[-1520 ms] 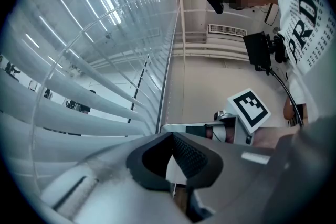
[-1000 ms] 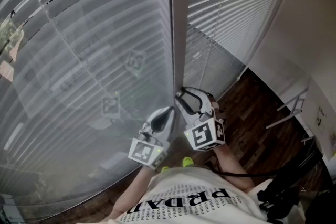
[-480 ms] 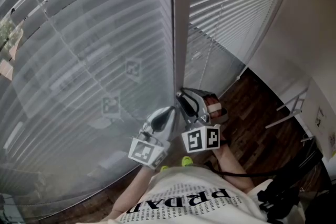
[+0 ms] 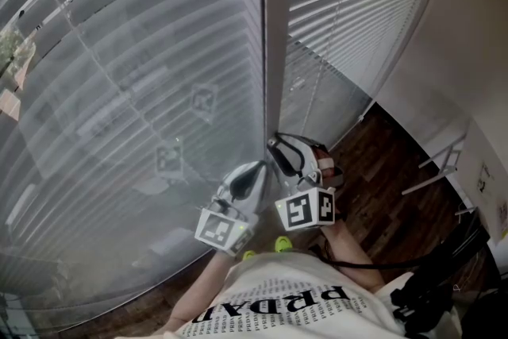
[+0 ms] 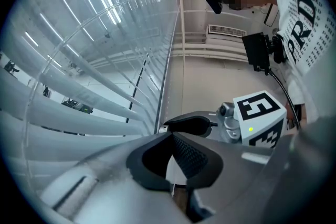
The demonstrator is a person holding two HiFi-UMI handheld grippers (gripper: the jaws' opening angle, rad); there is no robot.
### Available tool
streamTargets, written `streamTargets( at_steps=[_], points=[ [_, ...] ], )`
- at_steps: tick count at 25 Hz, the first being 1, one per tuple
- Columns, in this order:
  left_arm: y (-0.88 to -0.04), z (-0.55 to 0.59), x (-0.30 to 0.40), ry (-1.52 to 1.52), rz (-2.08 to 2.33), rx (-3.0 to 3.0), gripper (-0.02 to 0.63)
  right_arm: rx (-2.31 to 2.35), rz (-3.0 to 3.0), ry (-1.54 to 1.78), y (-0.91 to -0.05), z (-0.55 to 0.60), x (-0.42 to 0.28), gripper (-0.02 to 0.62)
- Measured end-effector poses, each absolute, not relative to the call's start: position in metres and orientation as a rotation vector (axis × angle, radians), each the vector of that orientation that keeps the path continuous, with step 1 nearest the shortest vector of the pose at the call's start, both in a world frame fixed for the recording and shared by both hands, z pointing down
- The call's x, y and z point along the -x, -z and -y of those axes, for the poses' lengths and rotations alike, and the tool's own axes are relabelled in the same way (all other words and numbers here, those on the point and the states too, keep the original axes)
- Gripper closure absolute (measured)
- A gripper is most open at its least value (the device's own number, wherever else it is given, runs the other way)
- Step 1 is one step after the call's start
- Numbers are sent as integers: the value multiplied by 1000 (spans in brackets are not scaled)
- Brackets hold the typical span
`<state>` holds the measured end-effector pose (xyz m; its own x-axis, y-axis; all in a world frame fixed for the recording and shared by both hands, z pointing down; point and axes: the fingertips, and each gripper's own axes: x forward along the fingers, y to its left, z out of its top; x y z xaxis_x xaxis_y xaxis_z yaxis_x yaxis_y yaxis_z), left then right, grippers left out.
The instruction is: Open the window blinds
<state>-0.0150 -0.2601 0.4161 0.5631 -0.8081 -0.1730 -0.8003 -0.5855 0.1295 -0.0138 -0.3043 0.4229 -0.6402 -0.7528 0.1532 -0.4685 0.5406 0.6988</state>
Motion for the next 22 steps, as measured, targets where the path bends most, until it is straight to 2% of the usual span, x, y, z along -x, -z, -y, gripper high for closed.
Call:
streamTargets(
  at_steps=[22],
  points=[
    [-422,258,17,363,1417,-2728,612,-1095,2628,375,-431,309,8,465]
  ],
)
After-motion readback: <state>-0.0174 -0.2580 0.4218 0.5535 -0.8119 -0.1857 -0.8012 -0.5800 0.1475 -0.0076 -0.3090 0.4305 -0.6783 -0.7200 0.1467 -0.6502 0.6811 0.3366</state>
